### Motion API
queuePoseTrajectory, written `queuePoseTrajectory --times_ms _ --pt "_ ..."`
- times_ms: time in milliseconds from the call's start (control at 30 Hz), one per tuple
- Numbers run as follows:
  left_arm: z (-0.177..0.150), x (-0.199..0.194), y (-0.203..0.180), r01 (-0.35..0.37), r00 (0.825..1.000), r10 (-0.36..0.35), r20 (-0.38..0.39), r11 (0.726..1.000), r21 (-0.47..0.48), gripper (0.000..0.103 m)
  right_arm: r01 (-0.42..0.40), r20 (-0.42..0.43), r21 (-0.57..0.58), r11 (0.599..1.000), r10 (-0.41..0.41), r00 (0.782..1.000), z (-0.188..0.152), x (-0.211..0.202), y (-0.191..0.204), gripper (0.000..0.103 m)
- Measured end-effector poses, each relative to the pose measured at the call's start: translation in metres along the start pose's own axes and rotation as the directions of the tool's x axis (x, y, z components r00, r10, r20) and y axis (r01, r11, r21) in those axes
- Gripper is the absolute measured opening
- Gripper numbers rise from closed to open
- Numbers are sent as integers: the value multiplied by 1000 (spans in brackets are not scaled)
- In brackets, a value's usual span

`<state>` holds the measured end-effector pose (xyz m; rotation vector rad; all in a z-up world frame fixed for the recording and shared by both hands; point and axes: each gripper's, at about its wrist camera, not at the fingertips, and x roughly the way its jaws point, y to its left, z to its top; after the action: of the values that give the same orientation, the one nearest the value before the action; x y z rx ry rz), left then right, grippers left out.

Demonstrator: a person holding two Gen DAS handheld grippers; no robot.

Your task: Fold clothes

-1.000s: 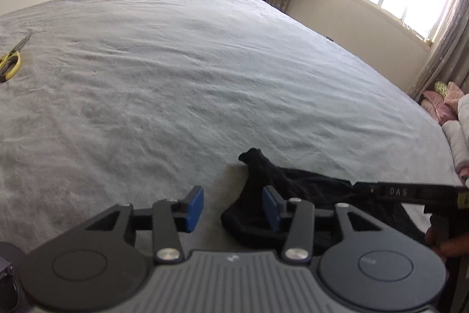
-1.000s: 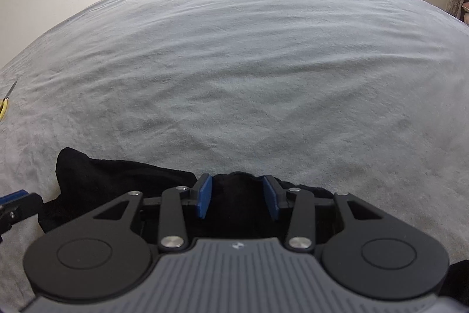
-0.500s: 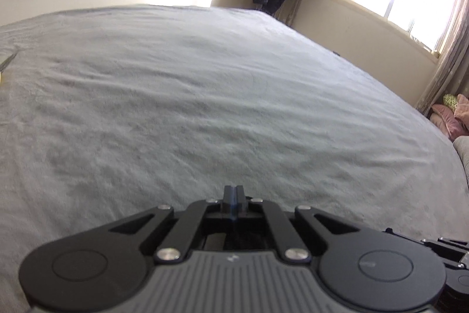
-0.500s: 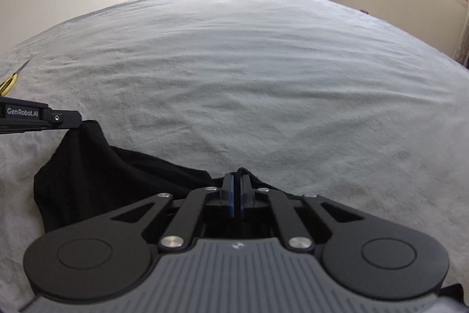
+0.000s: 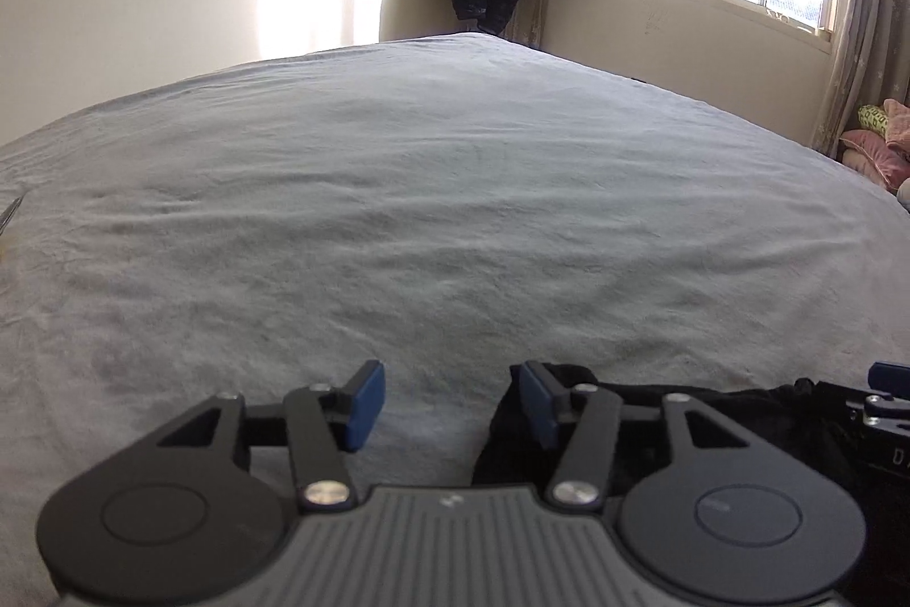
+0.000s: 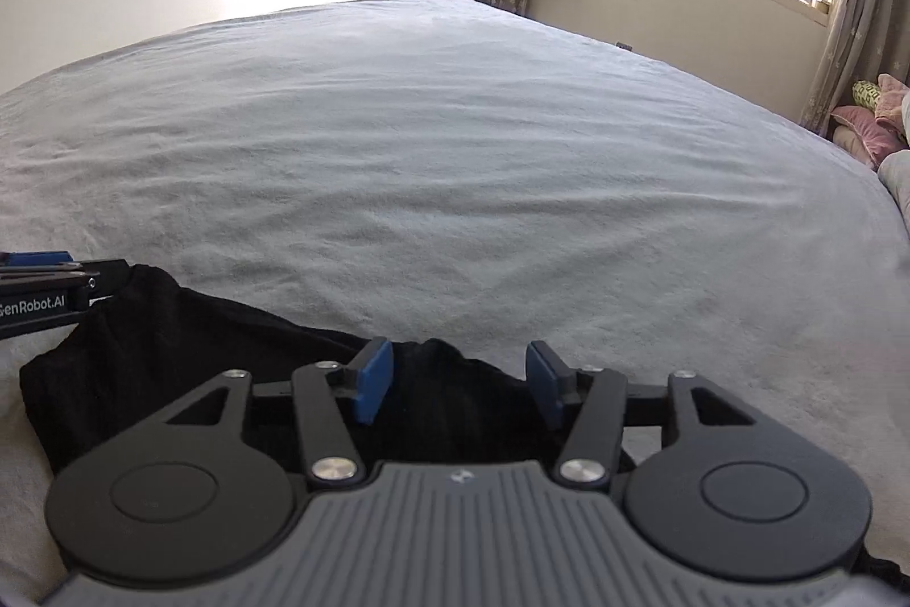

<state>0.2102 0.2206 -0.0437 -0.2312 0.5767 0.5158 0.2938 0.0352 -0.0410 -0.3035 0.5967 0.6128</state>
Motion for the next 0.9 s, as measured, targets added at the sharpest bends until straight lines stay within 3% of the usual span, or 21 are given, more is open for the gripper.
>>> queuePoseTrajectory --times_ms 167,300,433,600,700,767,833,900 --pt "10 -13 -7 59 998 -59 -2 998 9 65 36 -9 87 996 -36 999 -15 -49 -56 58" --pt "18 -6 -28 170 985 -168 -50 984 47 69 75 -23 164 984 -72 997 -39 -90 -107 59" --pt "21 13 -65 254 964 -238 -121 957 140 69 144 -40 249 958 -139 989 -68 -120 -160 59" --pt "11 22 -112 353 934 -321 -156 898 262 69 232 -74 339 912 -220 973 -102 -142 -216 59" --pt "1 26 -138 347 938 -318 -139 870 351 69 268 -89 380 885 -254 963 -120 -157 -239 59" --pt "-10 35 -149 283 959 -252 -128 859 428 72 291 -99 405 867 -275 956 -132 -168 -249 59" --pt "-12 36 -155 206 978 -194 -74 864 459 77 314 -109 429 847 -296 949 -145 -179 -258 59" --pt "-6 32 -159 165 986 -151 -66 881 444 78 340 -131 437 833 -316 940 -153 -186 -263 59"
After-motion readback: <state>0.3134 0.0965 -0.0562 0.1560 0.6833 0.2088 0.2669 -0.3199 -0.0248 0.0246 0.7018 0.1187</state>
